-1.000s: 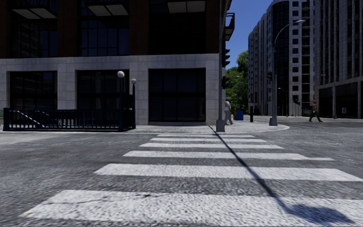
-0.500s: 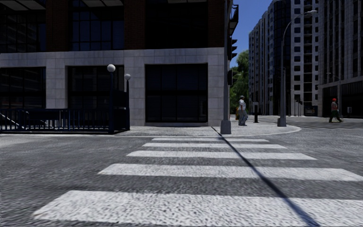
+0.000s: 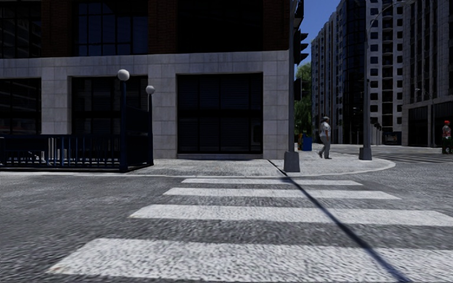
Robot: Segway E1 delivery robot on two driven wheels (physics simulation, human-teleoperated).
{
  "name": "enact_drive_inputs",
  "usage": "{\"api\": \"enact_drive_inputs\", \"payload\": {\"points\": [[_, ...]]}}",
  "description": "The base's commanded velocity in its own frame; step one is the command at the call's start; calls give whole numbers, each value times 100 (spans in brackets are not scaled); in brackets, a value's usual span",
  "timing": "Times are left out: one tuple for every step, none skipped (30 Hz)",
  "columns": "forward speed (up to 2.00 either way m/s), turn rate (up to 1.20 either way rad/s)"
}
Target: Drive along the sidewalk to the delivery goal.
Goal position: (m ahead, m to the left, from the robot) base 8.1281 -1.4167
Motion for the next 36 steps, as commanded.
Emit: {"api": "enact_drive_inputs", "payload": {"points": [[200, 0], [200, 0], [200, 0], [200, 0], [200, 0], [200, 0], [200, 0], [200, 0], [200, 0], [200, 0], [200, 0], [200, 0], [200, 0], [200, 0], [200, 0], [200, 0], [200, 0], [200, 0], [200, 0], [200, 0], [200, 0], [200, 0], [200, 0], [200, 0], [200, 0], [200, 0], [200, 0], [200, 0], [200, 0], [200, 0], [200, 0], [200, -3], [200, -3], [196, -17], [186, -34], [179, -42]]}}
